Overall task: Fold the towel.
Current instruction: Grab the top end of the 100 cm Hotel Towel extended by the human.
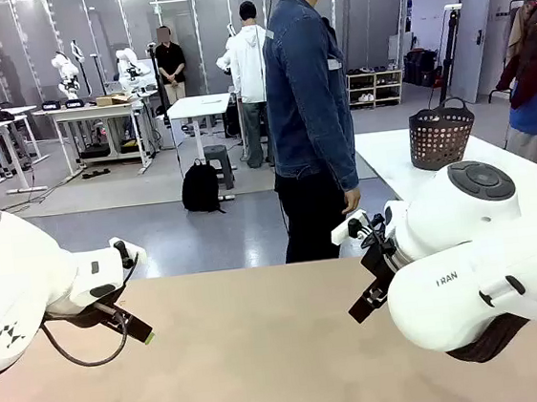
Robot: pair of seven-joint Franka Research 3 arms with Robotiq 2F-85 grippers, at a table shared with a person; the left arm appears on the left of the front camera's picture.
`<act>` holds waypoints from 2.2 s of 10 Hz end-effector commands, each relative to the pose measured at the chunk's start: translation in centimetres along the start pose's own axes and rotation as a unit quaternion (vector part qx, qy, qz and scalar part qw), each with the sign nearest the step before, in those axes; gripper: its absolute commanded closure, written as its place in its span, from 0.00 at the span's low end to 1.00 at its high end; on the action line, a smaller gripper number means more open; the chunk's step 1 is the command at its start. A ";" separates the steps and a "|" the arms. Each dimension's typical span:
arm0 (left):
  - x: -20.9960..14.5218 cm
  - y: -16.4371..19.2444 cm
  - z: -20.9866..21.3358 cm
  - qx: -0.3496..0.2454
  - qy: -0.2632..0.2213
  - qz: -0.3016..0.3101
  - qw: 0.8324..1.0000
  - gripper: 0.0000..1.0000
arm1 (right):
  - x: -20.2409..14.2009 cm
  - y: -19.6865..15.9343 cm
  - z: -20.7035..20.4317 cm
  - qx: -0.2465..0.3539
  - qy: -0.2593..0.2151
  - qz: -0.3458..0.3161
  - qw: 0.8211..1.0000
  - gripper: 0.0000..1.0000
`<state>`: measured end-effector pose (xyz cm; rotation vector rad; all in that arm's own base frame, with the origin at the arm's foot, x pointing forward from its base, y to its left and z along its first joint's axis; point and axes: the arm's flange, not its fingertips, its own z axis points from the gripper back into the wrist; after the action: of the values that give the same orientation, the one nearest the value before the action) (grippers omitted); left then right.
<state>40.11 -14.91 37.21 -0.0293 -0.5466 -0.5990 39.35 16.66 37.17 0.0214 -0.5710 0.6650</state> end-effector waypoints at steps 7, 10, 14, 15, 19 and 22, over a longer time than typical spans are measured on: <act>0.0 0.0 0.0 0.000 0.000 0.000 1.000 0.00 | 0.0 0.0 0.0 0.000 0.000 0.000 1.000 0.00; 0.0 0.0 0.0 0.000 0.000 0.000 1.000 0.00 | 0.0 0.0 0.0 0.000 0.000 0.000 1.000 0.00; 3.9 2.3 8.3 -0.074 0.011 0.031 0.997 0.00 | 3.0 -2.2 8.3 0.102 0.016 -0.039 0.994 0.00; 4.3 3.5 10.5 -0.108 0.021 0.044 0.993 0.00 | 3.5 -3.2 10.4 0.134 0.023 -0.051 0.989 0.00; 2.5 11.9 20.1 -0.346 0.021 0.135 0.928 0.00 | 1.0 -11.0 18.6 0.368 -0.018 -0.164 0.915 0.00; -5.6 22.7 22.3 -0.492 -0.062 0.187 0.848 0.00 | -7.3 -19.6 21.6 0.480 -0.065 -0.268 0.833 0.00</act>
<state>35.76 8.15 57.80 -1.0876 -0.3014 -0.4845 34.24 -5.06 56.00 1.1079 -0.2948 0.4268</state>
